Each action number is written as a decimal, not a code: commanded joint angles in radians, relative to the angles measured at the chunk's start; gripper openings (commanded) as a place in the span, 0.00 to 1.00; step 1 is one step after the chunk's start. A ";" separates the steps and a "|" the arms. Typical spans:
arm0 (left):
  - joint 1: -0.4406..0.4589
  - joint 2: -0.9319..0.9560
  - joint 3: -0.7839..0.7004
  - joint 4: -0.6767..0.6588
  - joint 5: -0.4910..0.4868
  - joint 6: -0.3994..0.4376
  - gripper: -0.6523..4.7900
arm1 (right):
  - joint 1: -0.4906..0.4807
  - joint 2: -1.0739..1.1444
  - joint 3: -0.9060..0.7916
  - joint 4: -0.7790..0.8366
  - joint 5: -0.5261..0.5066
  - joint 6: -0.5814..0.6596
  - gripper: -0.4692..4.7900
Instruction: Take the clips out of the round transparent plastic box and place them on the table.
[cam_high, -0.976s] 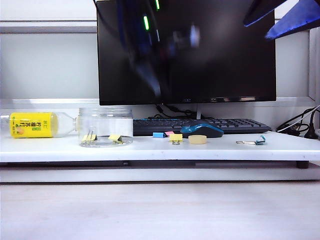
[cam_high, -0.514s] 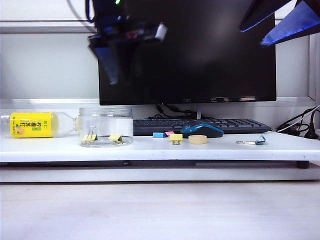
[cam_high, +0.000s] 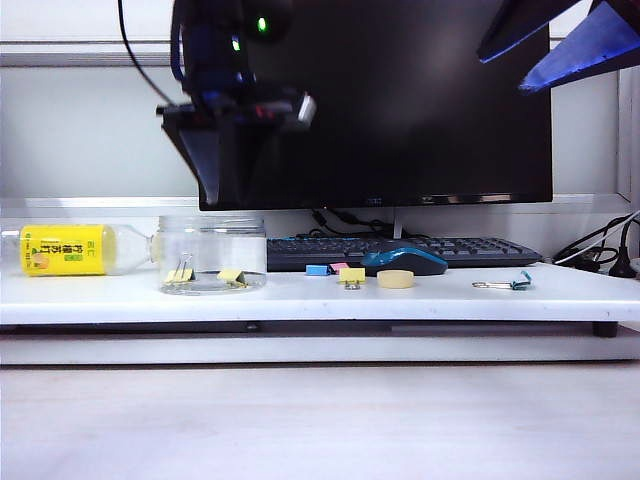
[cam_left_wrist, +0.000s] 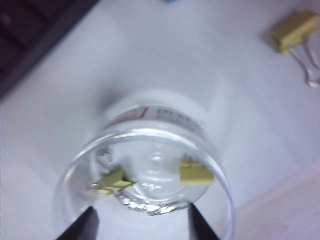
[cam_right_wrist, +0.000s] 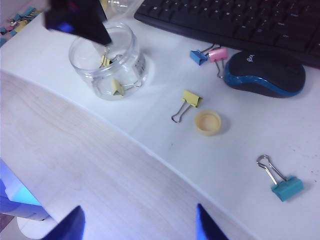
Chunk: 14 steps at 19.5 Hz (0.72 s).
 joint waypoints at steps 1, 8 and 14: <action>0.000 0.012 0.000 -0.017 0.003 -0.121 0.56 | 0.001 -0.003 0.005 0.013 -0.006 -0.004 0.63; 0.000 0.012 -0.001 -0.018 0.000 -0.178 0.44 | 0.001 -0.002 0.005 0.026 -0.033 -0.007 0.63; 0.001 0.012 -0.058 -0.018 -0.032 -0.186 0.45 | 0.001 -0.001 0.005 0.035 -0.080 -0.005 0.63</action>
